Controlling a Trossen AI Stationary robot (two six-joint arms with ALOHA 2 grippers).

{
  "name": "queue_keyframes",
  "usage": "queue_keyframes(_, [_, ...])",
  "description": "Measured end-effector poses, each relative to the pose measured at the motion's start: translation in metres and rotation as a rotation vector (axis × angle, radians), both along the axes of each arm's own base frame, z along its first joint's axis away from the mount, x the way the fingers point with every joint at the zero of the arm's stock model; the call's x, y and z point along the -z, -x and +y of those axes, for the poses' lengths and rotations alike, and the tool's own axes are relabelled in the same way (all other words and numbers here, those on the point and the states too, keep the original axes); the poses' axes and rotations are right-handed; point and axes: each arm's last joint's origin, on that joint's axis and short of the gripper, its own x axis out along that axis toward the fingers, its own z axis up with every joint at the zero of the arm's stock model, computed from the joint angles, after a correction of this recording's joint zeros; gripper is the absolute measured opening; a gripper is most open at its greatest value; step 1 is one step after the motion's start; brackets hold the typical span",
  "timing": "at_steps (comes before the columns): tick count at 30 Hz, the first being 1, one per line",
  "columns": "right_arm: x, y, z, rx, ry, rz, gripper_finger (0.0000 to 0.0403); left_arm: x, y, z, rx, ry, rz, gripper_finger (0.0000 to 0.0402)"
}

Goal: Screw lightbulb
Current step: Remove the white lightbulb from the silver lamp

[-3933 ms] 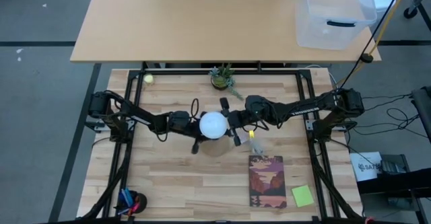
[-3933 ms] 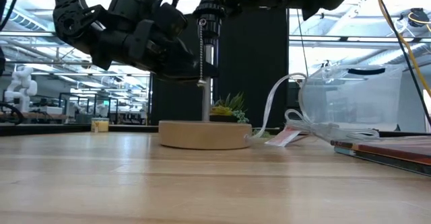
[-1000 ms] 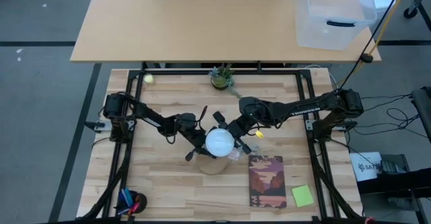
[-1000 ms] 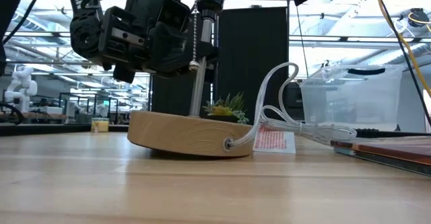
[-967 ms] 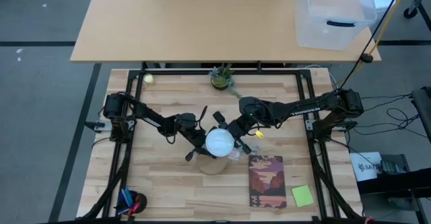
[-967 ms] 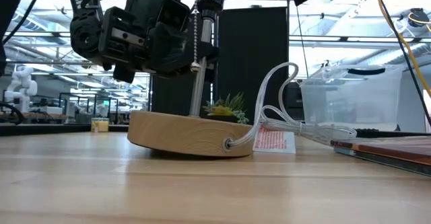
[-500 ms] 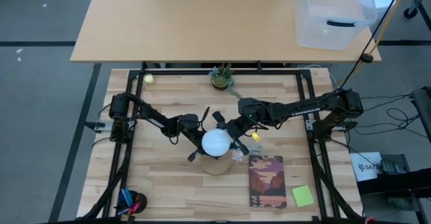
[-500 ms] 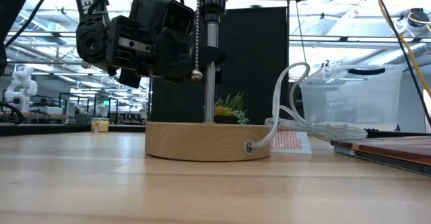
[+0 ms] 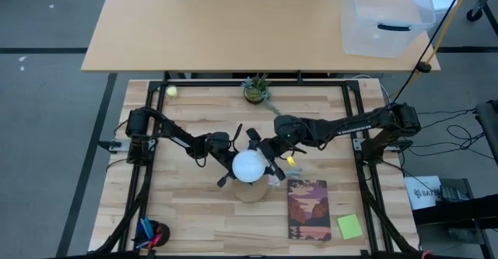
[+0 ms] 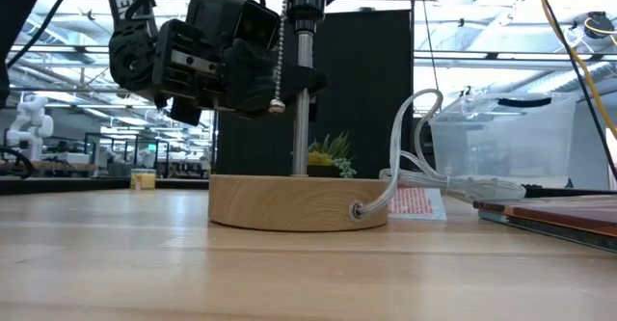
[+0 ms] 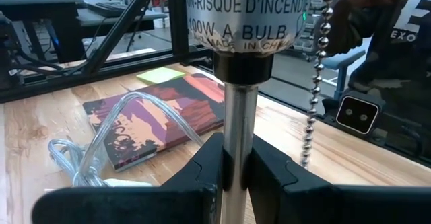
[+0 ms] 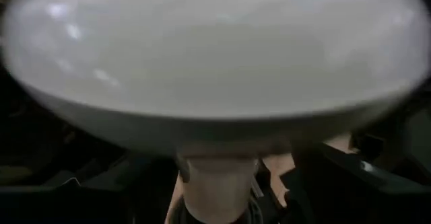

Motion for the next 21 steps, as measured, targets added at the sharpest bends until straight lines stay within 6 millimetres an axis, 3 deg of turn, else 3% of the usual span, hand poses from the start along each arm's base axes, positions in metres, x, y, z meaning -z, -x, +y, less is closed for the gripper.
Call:
queue_keyframes(8, [0.003, 0.007, 0.004, -0.004, 0.035, 0.074, 0.0278, 0.001, 0.000, 0.000, -0.007, 0.001, 0.009, 0.0046])
queue_keyframes(16, [-0.019, 0.038, 0.000, 0.087, 0.096, 0.162, 0.0279, 0.001, 0.000, 0.003, -0.022, 0.002, 0.012, 0.0039])
queue_keyframes(21, [-0.022, 0.057, 0.000, 0.250, 0.151, 0.291, 0.0279, 0.000, -0.002, 0.006, -0.098, 0.007, 0.009, 0.0039])
